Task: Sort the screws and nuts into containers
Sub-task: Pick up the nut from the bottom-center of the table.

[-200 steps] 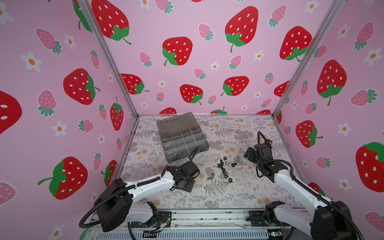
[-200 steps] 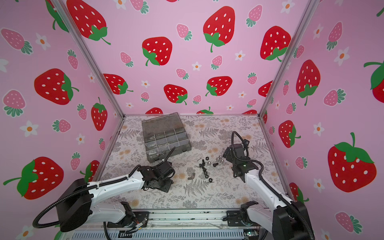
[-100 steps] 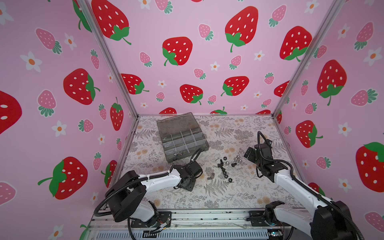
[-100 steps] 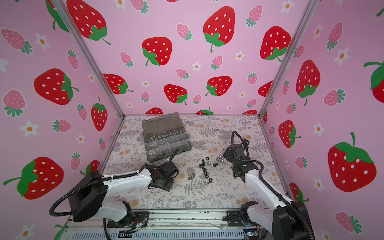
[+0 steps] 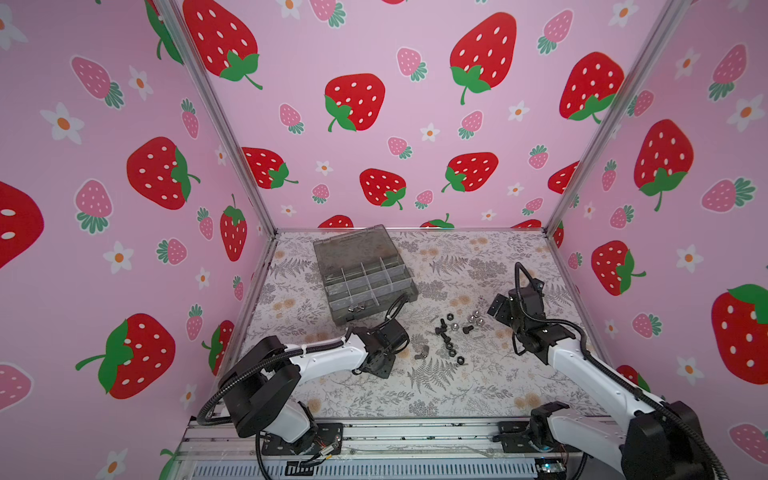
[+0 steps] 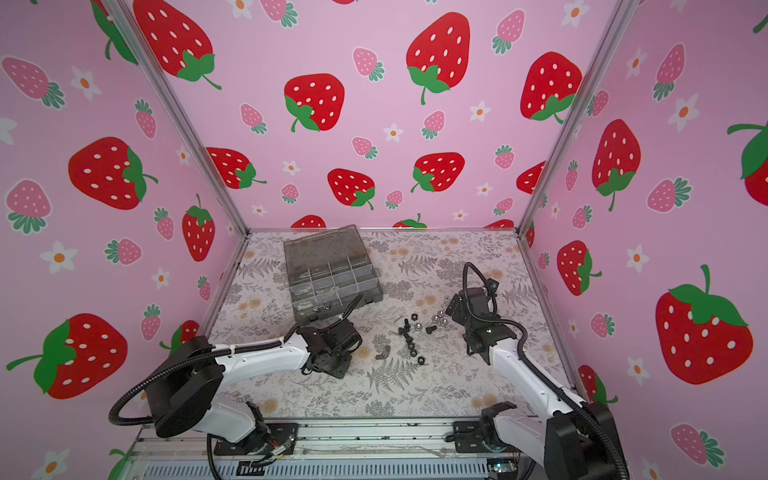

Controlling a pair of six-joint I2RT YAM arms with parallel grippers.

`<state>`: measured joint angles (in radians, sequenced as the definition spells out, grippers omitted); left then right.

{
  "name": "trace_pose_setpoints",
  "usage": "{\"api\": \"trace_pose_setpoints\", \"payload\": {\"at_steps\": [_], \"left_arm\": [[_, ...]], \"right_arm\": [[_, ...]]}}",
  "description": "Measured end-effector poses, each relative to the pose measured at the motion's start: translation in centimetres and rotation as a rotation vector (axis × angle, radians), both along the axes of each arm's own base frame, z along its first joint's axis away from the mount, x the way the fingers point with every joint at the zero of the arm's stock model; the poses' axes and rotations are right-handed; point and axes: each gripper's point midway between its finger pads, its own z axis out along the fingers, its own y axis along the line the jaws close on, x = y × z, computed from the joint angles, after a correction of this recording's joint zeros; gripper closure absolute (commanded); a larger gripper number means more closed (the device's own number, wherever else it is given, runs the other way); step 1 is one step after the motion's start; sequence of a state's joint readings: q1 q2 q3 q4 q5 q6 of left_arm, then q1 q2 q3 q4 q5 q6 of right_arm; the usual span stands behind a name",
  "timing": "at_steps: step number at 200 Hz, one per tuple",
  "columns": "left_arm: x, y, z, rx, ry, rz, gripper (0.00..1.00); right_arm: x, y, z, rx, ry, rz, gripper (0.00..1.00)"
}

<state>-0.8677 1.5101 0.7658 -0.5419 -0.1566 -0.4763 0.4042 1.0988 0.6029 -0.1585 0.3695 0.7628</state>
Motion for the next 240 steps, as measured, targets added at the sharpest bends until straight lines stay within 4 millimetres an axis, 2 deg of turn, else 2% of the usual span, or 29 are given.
{"api": "trace_pose_setpoints", "payload": {"at_steps": [73, 141, 208, 225, 240], "left_arm": [[-0.2, -0.2, -0.1, -0.011, 0.015, -0.003, 0.66], [-0.7, -0.1, -0.1, -0.01, 0.034, -0.005, 0.81], [-0.7, 0.0, 0.1, -0.013, 0.036, 0.017, 0.87], [-0.1, -0.2, 0.7, -0.012, 0.019, 0.027, 0.88], [1.3, -0.9, 1.9, -0.032, -0.017, 0.041, 0.89]], "right_arm": [[0.0, 0.0, -0.8, -0.01, 0.024, 0.001, 0.0], [0.0, 0.0, -0.9, -0.014, 0.029, -0.001, 0.0], [0.1, 0.0, -0.8, -0.013, 0.027, 0.0, 0.0], [0.1, 0.0, -0.8, -0.013, 0.027, 0.0, 0.0], [0.1, 0.0, -0.8, -0.013, 0.027, 0.0, 0.0]]}}
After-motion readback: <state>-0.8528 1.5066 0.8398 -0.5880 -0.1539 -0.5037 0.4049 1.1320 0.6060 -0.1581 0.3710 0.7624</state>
